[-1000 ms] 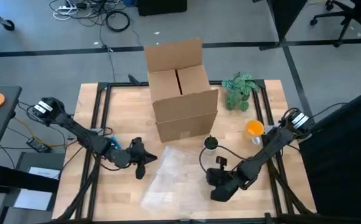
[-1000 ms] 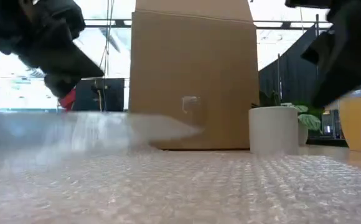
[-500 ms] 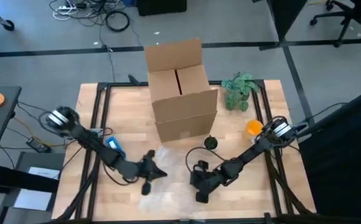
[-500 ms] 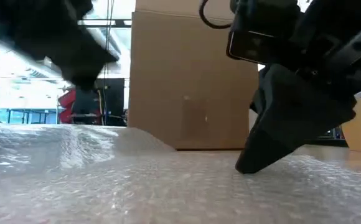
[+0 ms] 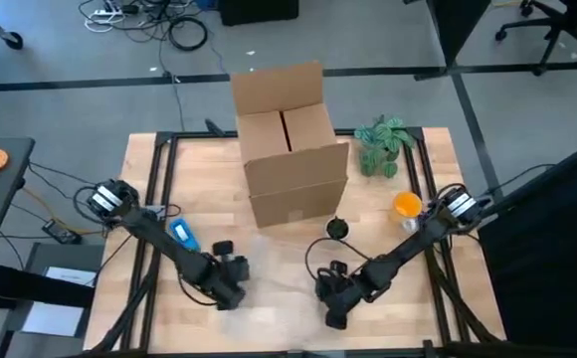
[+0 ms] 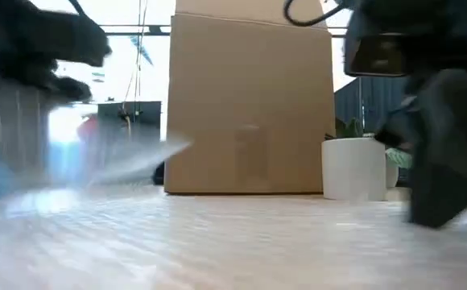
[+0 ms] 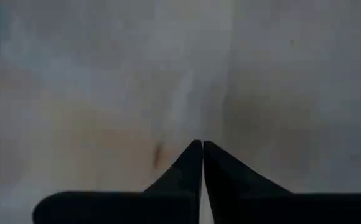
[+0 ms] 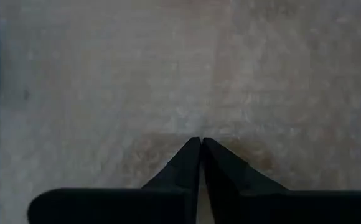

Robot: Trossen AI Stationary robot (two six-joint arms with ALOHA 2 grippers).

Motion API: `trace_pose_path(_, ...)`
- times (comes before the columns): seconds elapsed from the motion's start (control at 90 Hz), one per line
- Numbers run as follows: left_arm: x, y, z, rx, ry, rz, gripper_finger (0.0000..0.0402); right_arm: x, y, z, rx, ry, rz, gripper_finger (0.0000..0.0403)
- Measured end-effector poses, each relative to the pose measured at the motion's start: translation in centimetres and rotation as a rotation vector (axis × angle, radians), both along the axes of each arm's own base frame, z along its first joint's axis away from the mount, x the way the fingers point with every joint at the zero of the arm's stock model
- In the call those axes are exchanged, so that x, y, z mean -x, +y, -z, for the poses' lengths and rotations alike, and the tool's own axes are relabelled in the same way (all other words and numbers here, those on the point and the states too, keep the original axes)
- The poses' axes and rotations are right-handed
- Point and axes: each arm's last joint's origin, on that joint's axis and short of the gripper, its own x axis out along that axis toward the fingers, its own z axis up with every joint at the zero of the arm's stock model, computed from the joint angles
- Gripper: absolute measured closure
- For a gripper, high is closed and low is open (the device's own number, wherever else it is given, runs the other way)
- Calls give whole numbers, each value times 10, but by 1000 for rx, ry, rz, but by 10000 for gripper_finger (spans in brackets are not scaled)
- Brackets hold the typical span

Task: Wrap mug
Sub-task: Prepare the bubble wrap, then wrap the yellow mug with the transparent bubble wrap

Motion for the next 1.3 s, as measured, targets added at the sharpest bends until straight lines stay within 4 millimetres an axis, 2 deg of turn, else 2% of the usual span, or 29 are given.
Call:
trace_pose_path(0.1,20,2,-9,-81,104,-74,401,11,2,-12,2,22,-6,403)
trace_pose_path(0.211,22,-4,-14,-49,35,-102,401,19,0,-26,38,-8,4,403)
trace_pose_path(0.344,2,-23,-17,81,-187,-2,401,17,-3,-39,44,-69,23,403)
trace_pose_path(0.5,-20,-43,-36,193,-439,179,401,18,-8,-43,34,-44,46,403)
trace_pose_path(0.678,-28,-48,-56,145,-500,262,401,33,-23,-83,121,20,143,403)
trace_pose_path(0.811,-31,-49,-65,127,-507,289,401,53,-46,-120,197,100,235,403)
trace_pose_path(0.956,-37,-55,-70,122,-587,349,401,76,-80,-151,238,171,380,403)
trace_pose_path(1.033,-42,-60,-68,114,-618,380,401,90,-101,-163,255,215,474,403)
trace_pose_path(1.156,-46,-58,-54,70,-558,401,401,108,-131,-180,221,294,607,401)
trace_pose_path(1.3,-46,-52,-45,29,-485,377,401,118,-158,-190,128,325,636,382)
